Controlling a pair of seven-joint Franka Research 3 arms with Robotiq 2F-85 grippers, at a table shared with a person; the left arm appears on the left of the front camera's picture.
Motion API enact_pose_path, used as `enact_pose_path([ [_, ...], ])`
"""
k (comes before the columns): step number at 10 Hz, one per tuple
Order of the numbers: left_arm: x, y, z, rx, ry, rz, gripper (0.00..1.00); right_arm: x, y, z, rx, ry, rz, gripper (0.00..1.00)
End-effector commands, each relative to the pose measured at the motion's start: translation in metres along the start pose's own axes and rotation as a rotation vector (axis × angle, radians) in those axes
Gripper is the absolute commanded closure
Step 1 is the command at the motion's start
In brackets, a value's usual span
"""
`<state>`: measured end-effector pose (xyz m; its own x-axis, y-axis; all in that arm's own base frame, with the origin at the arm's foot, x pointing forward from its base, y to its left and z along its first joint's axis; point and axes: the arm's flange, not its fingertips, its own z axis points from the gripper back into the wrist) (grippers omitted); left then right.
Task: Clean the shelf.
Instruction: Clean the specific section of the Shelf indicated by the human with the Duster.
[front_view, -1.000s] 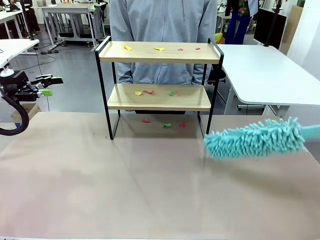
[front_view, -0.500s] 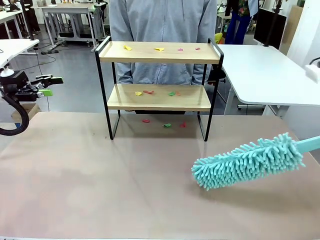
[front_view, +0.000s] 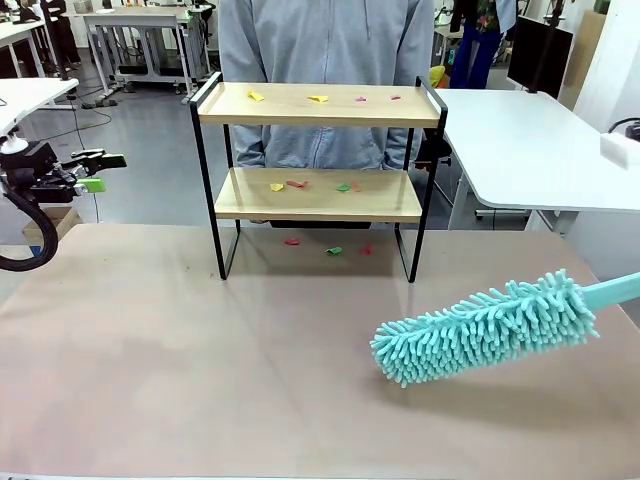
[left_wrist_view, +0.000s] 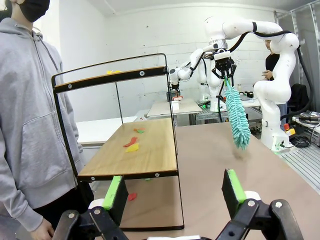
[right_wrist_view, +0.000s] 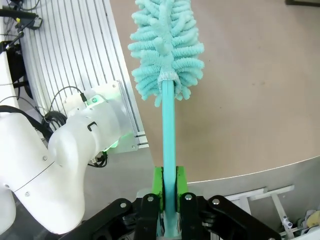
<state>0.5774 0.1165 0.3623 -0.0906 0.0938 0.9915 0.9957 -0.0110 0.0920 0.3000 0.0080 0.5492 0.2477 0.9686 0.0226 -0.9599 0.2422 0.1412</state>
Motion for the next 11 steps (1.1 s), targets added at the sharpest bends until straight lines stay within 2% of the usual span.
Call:
enact_pose_path([
  [1,0.0022,-0.0004,-0.0007,-0.001,-0.002,-0.014,0.00,-0.0017,0.0001,0.0003,-0.004,0.011,0.001,0.87],
  [11,0.0022,-0.0004,-0.0007,-0.001,-0.002,-0.014,0.00,-0.0017,0.0001,0.0003,-0.004,0.011,0.001,0.87],
])
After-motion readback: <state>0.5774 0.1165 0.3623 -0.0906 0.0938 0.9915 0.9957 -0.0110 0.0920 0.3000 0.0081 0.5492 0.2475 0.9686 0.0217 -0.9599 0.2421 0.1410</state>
